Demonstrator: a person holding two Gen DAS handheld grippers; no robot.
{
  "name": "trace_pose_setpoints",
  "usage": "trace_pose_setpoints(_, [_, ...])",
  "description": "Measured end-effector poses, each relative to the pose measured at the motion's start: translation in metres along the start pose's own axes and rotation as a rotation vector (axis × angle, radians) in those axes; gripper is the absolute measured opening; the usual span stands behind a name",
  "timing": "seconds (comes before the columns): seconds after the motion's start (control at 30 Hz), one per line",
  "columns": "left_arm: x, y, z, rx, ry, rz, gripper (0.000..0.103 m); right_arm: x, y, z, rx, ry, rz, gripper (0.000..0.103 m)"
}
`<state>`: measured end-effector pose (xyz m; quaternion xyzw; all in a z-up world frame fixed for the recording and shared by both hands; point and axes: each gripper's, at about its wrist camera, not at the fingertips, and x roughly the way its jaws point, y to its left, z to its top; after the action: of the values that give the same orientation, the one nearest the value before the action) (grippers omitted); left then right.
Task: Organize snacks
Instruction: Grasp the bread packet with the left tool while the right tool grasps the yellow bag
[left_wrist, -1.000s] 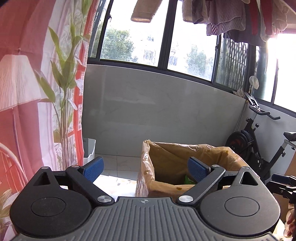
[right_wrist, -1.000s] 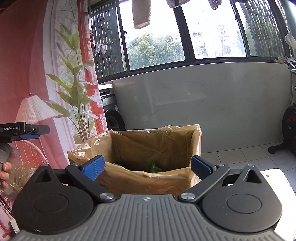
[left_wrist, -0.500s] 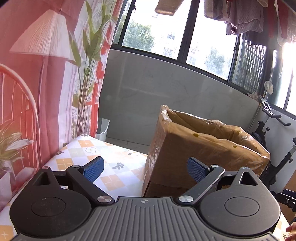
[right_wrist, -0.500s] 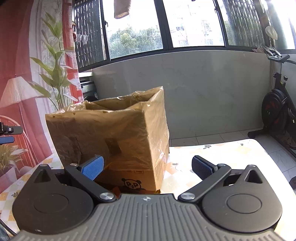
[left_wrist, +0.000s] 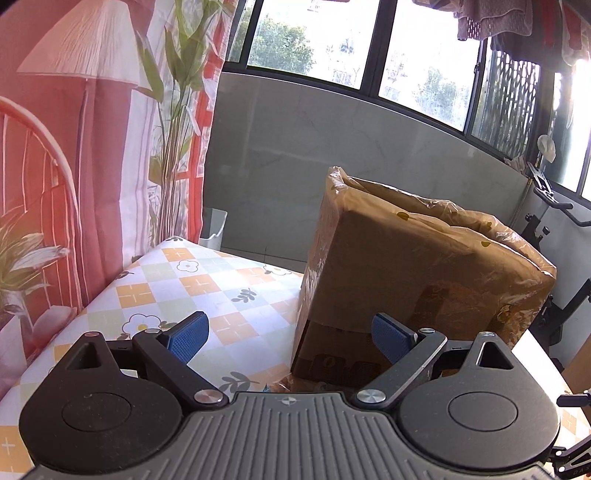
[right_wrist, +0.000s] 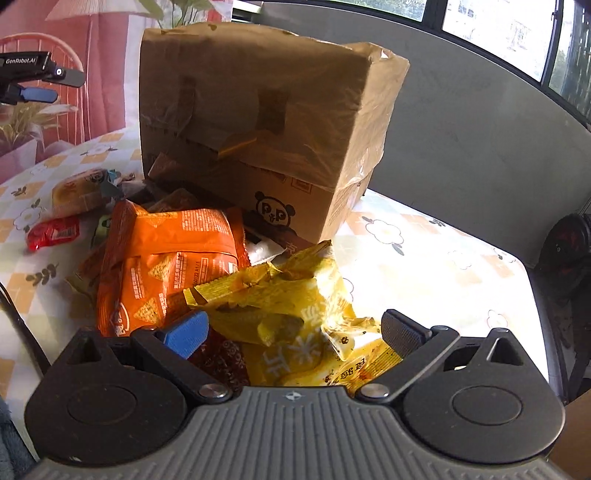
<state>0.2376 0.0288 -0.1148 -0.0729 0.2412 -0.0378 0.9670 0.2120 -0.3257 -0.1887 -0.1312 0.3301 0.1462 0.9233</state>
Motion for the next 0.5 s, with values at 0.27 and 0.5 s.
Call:
trace_pose_setpoints(0.27, [0.003, 0.004, -0.005, -0.027, 0.028, 0.024, 0.095, 0.034, 0.007, 0.001, -0.091, 0.087, -0.001, 0.094])
trace_pose_setpoints(0.5, [0.007, 0.012, -0.012, -0.051, 0.068, 0.046, 0.088, 0.038, -0.001, 0.002, 0.054, 0.062, 0.003, 0.068])
